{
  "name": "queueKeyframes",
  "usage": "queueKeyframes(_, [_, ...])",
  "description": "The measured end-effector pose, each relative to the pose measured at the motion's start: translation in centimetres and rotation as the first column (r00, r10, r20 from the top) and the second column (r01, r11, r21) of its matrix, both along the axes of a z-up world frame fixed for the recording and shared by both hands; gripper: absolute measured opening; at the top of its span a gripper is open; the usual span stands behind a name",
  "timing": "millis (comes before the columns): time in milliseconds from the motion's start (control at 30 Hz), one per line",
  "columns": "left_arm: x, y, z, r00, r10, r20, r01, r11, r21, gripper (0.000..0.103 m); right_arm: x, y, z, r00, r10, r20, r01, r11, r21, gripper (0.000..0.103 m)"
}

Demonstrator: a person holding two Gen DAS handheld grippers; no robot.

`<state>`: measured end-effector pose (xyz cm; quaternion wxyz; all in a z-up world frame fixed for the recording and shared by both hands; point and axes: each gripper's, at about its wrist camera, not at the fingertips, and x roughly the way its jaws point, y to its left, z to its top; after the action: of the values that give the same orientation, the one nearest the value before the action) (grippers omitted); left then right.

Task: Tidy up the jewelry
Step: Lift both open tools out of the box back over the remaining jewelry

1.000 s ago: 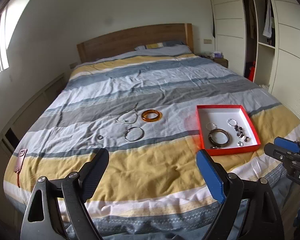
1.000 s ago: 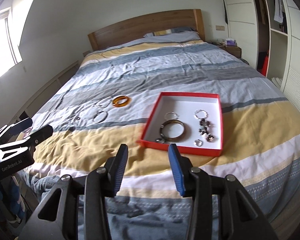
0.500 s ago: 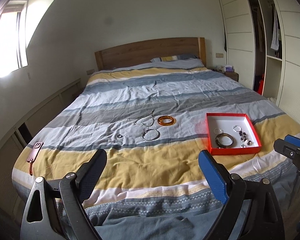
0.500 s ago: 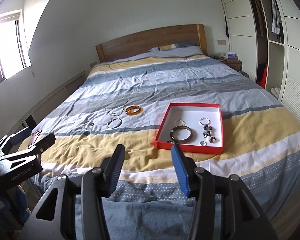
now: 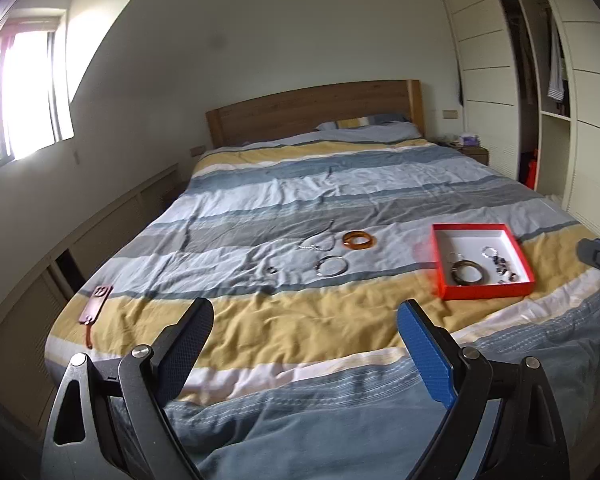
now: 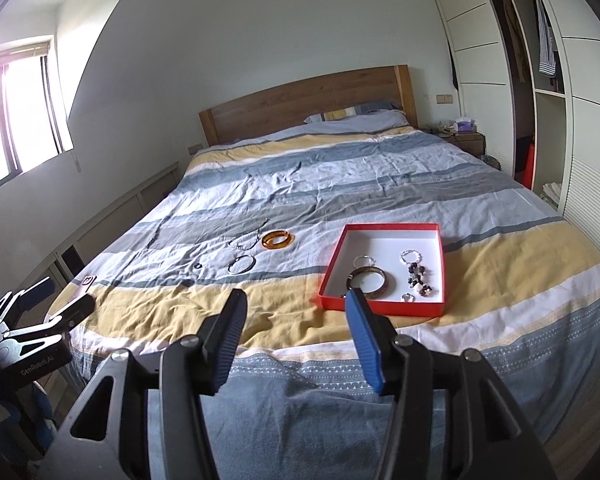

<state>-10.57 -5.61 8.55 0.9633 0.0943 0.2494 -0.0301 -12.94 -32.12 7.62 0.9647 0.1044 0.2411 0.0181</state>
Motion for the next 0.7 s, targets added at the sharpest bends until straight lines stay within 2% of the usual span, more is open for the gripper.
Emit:
queueKeyframes(267, [1.2, 4.7, -1.1, 0.991, 0.126, -0.050, -0.127, 0.991, -0.030, 0.093, 1.2, -0.7, -1.0, 0.999, 0.025, -0.021, -0.025, 0.999, 0.023, 0.051])
queueKeyframes(700, [5.5, 7.7, -4.9, 0.976, 0.155, -0.151, -0.165, 0.984, -0.061, 0.094, 6.2, 1.1, -3.4, 0.988, 0.110, -0.104, -0.110, 0.994, 0.010, 0.051])
